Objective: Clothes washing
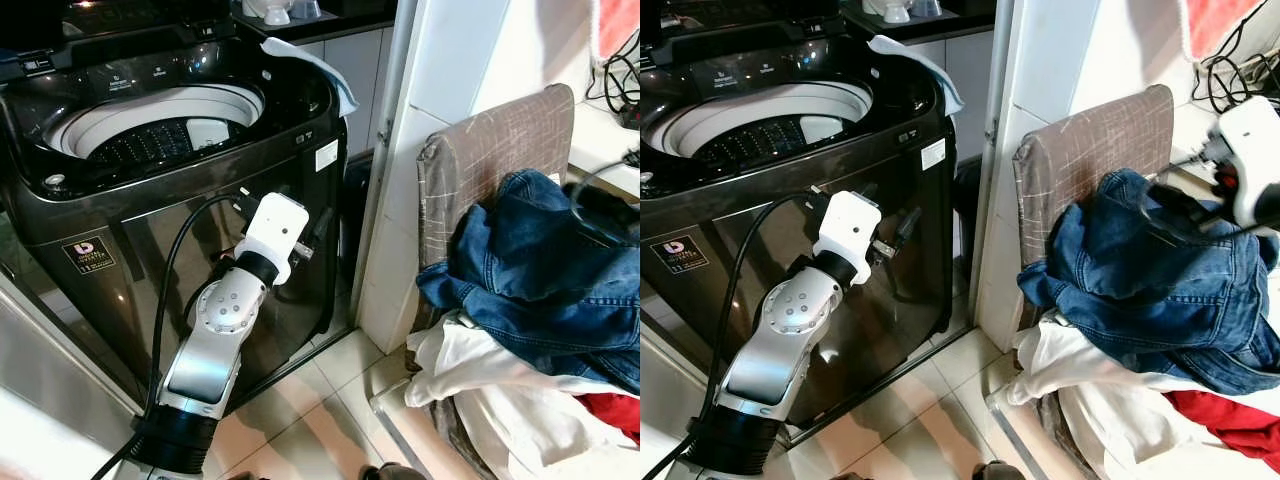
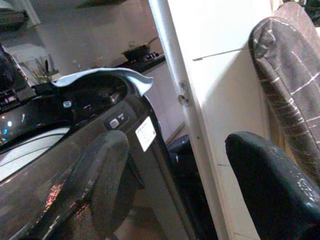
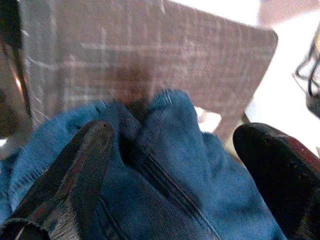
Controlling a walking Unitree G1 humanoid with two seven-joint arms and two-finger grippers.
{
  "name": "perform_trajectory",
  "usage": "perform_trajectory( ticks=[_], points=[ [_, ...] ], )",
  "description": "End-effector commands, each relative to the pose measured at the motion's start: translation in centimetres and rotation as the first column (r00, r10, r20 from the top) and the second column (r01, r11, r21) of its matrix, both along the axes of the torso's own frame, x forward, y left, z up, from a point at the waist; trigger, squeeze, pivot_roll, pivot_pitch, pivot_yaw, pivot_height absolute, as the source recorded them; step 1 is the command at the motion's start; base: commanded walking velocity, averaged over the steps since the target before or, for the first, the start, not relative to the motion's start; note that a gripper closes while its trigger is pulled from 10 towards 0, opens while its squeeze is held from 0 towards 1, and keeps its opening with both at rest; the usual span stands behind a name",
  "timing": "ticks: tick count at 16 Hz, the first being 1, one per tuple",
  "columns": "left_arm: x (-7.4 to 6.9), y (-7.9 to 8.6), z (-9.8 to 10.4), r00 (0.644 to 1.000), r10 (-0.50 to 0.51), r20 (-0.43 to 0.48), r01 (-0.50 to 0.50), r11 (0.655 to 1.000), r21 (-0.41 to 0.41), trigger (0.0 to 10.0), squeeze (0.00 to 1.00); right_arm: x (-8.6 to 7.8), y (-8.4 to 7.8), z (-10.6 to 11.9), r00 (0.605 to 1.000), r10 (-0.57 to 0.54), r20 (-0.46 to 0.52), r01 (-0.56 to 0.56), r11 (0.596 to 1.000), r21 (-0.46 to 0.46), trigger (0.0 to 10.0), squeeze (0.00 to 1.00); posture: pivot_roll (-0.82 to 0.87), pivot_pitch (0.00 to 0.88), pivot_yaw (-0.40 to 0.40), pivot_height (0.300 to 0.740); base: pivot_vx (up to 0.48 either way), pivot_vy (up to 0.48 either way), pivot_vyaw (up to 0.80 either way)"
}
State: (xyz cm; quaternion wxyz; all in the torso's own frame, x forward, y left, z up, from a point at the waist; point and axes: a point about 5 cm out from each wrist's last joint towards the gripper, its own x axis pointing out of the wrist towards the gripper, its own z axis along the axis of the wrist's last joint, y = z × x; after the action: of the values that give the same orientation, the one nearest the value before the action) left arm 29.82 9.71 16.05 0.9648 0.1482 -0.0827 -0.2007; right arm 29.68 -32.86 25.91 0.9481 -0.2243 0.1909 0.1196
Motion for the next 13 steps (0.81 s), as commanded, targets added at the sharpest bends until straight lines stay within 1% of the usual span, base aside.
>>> perform_trajectory(
  ticks=[1,2,3,4,6,8,10,11,12,13],
  points=[
    [0.0,0.0,0.4,1.0,-0.002,0.005,0.002,1.0,-0.009,10.0,0.0,-0.2,-0.3,-1.0,0.999,0.003,-0.048,-0.003,1.0,-0.009,10.0,1.0,-0.15,0.0,0.007,0.723,0.0,0.0,0.0],
    [0.0,-0.2,0.4,1.0,-0.006,0.005,0.006,1.0,-0.012,10.0,0.0,-0.3,-0.5,-2.6,0.995,-0.011,-0.101,0.01,1.0,-0.01,10.0,1.0,-0.15,0.0,0.005,0.723,0.0,0.0,0.0],
    [0.0,-0.3,0.4,1.0,-0.008,0.005,0.008,1.0,-0.014,10.0,0.0,-0.3,-0.6,-3.1,0.993,-0.02,-0.116,0.018,1.0,-0.017,10.0,1.0,-0.15,0.0,0.005,0.723,0.0,0.0,0.0],
    [0.0,-0.3,0.5,1.0,-0.009,0.006,0.009,1.0,-0.015,10.0,0.0,-0.3,-0.9,-3.8,0.991,-0.039,-0.13,0.039,0.999,-0.009,10.0,0.0,-0.15,0.0,0.006,0.723,0.0,0.0,0.0],
    [0.1,-0.4,0.5,1.0,-0.013,0.006,0.013,1.0,-0.014,10.0,0.0,0.1,-1.9,-6.7,0.978,-0.137,-0.16,0.142,0.99,0.021,10.0,0.0,-0.15,0.0,0.01,0.723,0.0,0.0,0.0],
    [0.2,-0.4,0.6,1.0,-0.015,0.008,0.015,1.0,-0.014,10.0,0.0,0.4,-2.6,-7.4,0.967,-0.211,-0.141,0.212,0.977,-0.004,10.0,0.0,-0.15,0.0,0.014,0.723,0.0,0.0,0.0],
    [0.2,-0.4,0.6,1.0,-0.016,0.008,0.016,1.0,-0.012,10.0,0.0,0.8,-3.3,-8.0,0.957,-0.267,-0.112,0.259,0.962,-0.084,10.0,0.0,-0.15,0.0,0.015,0.723,0.0,0.0,0.0],
    [0.2,-0.5,0.6,1.0,-0.019,0.009,0.02,1.0,-0.011,10.0,0.0,1.3,-2.9,-9.4,0.955,-0.277,-0.101,0.267,0.958,-0.106,10.0,0.0,-0.15,0.0,0.014,0.723,0.0,0.0,0.0],
    [0.3,-0.5,0.6,1.0,-0.02,0.011,0.02,1.0,-0.011,10.0,0.0,1.5,-2.6,-10.1,0.955,-0.278,-0.1,0.267,0.957,-0.111,10.0,0.0,-0.15,0.0,0.012,0.723,0.0,0.0,0.0],
    [0.3,-0.6,0.7,1.0,-0.017,0.013,0.018,1.0,-0.013,10.0,0.0,1.7,-1.8,-11.6,0.954,-0.275,-0.116,0.266,0.96,-0.091,10.0,0.0,-0.14,0.0,0.007,0.723,0.0,0.0,0.0]
  ],
)
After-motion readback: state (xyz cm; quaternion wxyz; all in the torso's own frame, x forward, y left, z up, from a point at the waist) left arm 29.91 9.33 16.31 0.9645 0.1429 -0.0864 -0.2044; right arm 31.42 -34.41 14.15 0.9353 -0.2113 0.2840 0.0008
